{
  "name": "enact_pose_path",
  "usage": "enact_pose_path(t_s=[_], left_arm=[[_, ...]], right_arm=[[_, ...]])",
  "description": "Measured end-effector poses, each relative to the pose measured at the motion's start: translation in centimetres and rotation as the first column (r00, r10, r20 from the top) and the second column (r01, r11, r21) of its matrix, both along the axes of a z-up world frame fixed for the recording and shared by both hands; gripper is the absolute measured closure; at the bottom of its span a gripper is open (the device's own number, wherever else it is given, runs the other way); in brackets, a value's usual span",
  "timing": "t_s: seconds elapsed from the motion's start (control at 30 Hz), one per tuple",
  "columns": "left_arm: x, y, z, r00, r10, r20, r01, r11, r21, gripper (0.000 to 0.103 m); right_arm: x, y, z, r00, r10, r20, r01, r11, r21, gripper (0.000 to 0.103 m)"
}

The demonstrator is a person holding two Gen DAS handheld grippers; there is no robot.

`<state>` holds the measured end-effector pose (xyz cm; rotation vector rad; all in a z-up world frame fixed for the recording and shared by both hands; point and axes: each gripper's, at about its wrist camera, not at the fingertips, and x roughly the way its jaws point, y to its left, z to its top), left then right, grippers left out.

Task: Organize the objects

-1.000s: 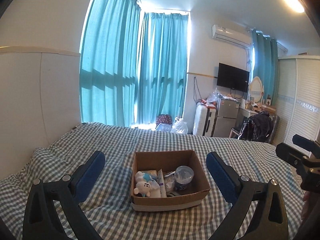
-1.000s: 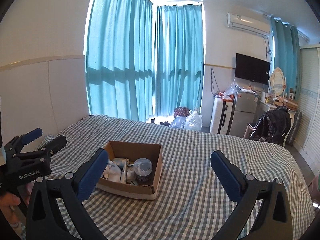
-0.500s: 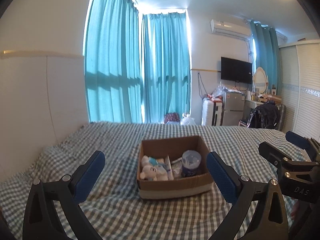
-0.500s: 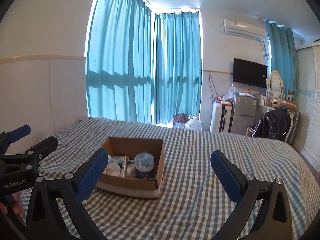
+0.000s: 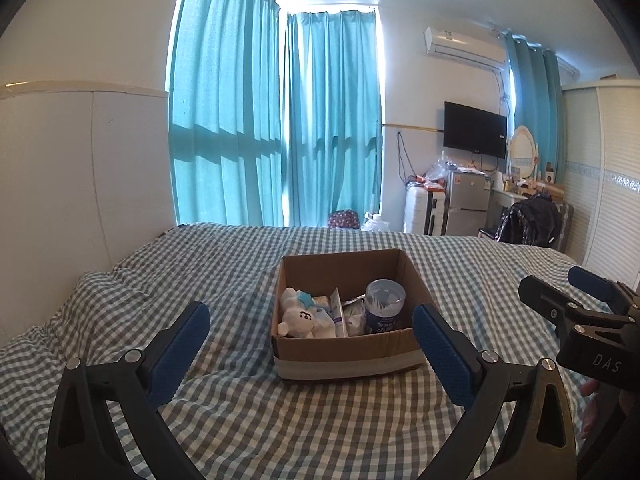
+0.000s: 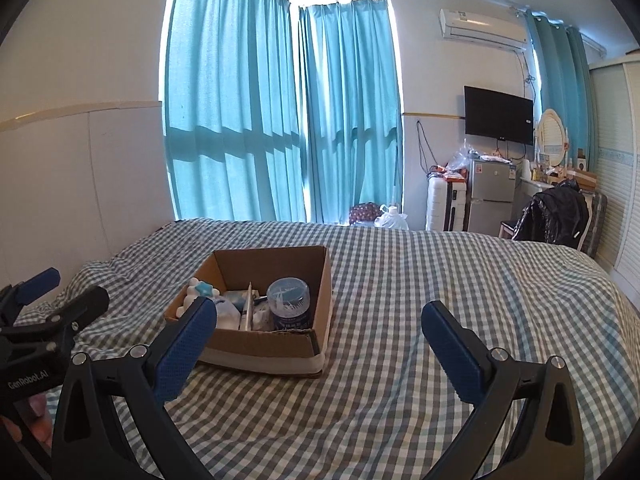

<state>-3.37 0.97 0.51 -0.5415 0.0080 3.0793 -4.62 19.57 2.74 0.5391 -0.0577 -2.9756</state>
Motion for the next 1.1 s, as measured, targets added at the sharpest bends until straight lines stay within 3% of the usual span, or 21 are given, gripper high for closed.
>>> enact_pose_path(t_s=[1.1], left_arm=[[0.10, -0.74, -0.12, 1.000, 0.004, 0.006, -0.004, 1.000, 0.023, 0.000]], right_arm=[[0.40, -0.81, 0.52, 1.000, -0.002, 0.009, 0.002, 0.999, 0.045, 0.000]])
